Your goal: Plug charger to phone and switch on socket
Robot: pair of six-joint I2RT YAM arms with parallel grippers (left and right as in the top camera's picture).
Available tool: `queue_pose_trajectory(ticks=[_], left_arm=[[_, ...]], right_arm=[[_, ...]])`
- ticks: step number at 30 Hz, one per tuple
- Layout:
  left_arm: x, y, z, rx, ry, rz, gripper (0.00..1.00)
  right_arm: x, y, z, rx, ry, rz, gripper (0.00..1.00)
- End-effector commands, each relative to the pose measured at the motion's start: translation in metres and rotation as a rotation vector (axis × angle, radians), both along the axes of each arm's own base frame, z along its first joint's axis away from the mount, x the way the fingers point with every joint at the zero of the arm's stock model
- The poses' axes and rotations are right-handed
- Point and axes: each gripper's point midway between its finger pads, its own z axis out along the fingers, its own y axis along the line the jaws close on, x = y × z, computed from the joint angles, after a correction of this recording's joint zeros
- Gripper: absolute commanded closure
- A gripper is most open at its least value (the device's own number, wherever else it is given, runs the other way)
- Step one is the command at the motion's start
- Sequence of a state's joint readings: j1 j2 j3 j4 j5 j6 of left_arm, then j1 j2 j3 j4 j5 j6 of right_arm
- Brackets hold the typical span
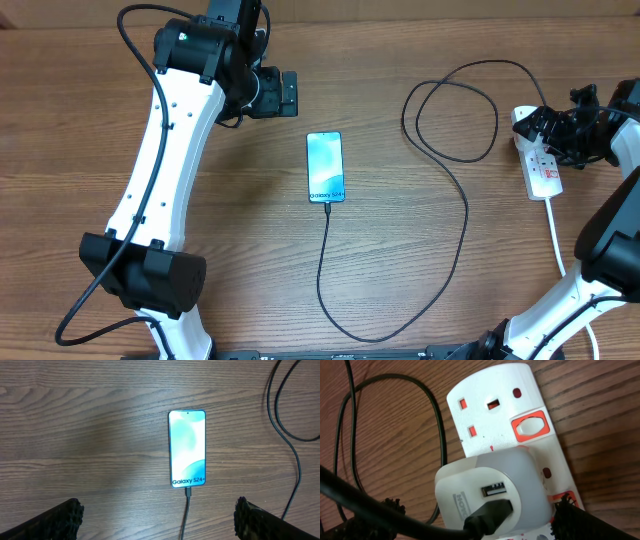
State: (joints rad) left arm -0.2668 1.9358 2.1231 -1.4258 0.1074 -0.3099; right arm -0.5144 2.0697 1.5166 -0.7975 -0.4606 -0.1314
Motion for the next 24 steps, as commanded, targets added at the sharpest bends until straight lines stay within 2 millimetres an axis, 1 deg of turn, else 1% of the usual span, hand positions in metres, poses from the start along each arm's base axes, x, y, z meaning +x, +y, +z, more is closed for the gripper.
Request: queue_pose_trajectory(ticks=[1,16,24], left_arm=[[0.0011,0.0007,-0.0012,0.016,-0.003,-0.016,0.00],[0.0011,0.0007,-0.0012,0.016,-0.003,-0.016,0.00],[0.0012,0.0007,-0.0012,0.016,-0.003,-0.016,0.00]], right_arm=[[0.0064,0.0001,0.0023,0.001,-0.021,0.010,0.00],[0.0054,0.0007,-0.0009,0.006,-0.013,0.010,0.00],[0.0063,0.0056,-0.0014,0.034,-0.019,0.019,0.00]])
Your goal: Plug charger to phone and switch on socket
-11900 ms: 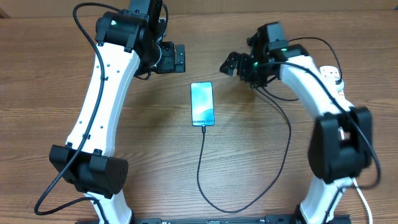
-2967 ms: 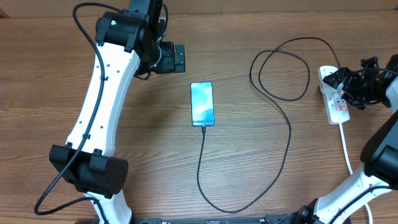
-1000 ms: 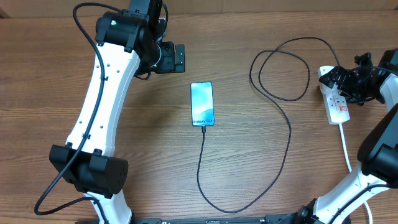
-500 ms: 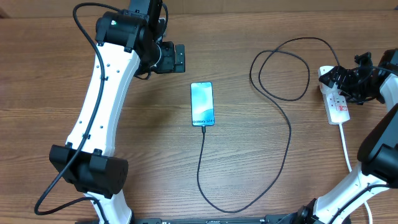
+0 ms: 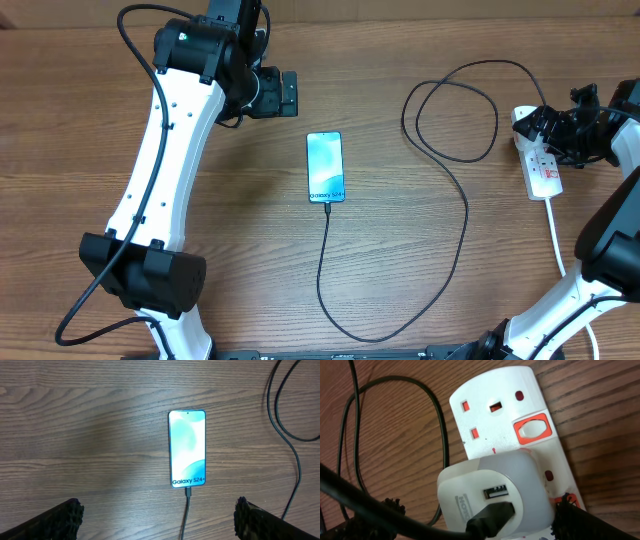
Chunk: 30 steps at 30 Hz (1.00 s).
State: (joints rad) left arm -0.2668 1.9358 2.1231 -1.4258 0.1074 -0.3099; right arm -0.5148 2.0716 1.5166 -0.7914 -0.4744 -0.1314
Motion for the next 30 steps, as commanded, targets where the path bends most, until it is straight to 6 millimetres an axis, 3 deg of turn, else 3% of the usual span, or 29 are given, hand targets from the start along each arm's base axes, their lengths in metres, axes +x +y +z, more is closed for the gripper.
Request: queue_pose_trajectory(ticks=[1,30], left_arm=[[0.0012,0.0007,-0.0012,0.016,-0.003,-0.016,0.00],[0.0012,0.0006,-0.0012,0.016,-0.003,-0.016,0.00]], right_arm=[[0.0041,0.0046,-0.0022,0.025,-0.007,0.016,0.00],[-0.0020,0.0113,-0.0102,0.053,0.010,0.020,0.00]])
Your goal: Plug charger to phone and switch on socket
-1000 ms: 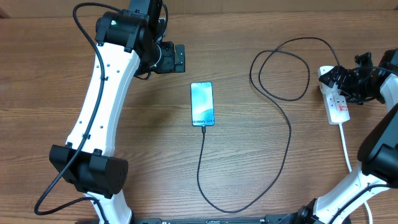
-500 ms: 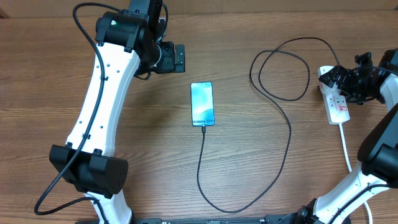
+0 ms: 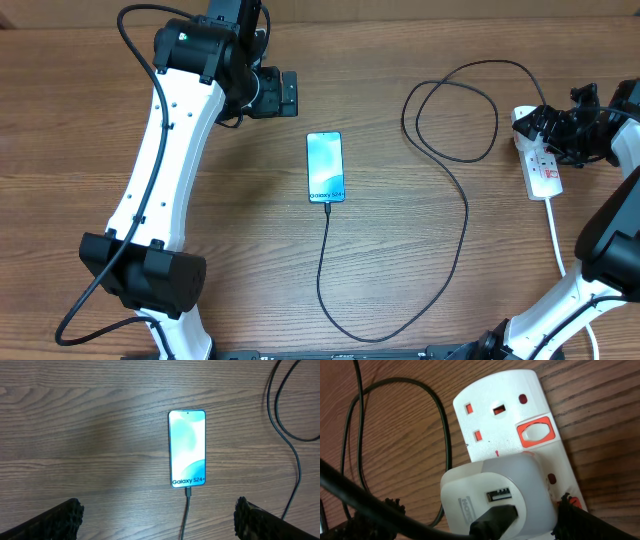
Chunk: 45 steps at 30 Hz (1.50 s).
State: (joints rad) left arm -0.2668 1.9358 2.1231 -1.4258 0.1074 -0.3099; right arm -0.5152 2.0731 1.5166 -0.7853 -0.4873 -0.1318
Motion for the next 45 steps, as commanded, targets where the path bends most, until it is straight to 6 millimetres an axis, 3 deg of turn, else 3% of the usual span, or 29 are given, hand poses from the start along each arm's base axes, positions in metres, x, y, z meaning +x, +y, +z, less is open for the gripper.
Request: queue_pose_trajectory(ticks=[1,22,30,45], left_arm=[[0.001,0.000,-0.001,0.016,-0.003,-0.017,0.00],[0.001,0.001,-0.001,0.016,-0.003,-0.016,0.00],[0.001,0.001,-0.001,0.016,-0.003,-0.016,0.00],[0.001,0.001,-0.001,0.016,-0.003,-0.016,0.00]], right_arm=[[-0.004,0.011,-0.012,0.045,0.022,0.017,0.00],[-0.009,0.015,-0.015,0.058,0.044,0.019,0.00],[-0.005,0.031,-0.015,0.054,0.049,0.059,0.00],[-0.006,0.029,-0.016,0.041,0.060,0.048,0.00]])
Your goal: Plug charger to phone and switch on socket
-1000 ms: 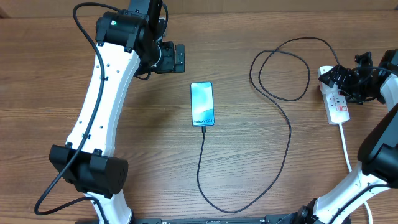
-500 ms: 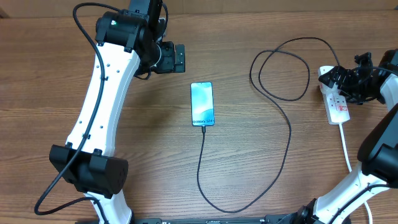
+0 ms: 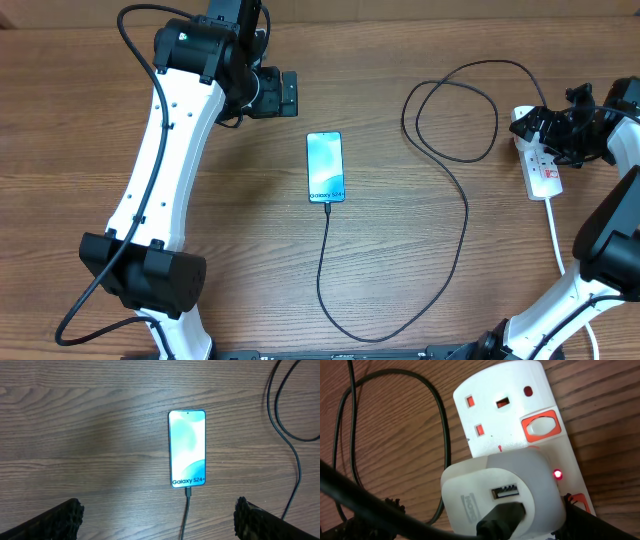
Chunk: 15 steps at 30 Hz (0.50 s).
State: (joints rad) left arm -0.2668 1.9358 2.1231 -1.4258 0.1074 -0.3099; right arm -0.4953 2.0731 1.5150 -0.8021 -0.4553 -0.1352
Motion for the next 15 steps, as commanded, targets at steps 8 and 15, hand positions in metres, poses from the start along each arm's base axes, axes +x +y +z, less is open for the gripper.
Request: queue_pose_trajectory(ticks=[8,15], left_arm=[[0.001,0.001,-0.001,0.016,-0.003,-0.016,0.00],[0.001,0.001,-0.001,0.016,-0.003,-0.016,0.00]], right_arm=[[-0.006,0.002,0.001,0.072,0.038,-0.033,0.00],[-0.011,-0.010,0.032,0.044,-0.010,-0.059,0.00]])
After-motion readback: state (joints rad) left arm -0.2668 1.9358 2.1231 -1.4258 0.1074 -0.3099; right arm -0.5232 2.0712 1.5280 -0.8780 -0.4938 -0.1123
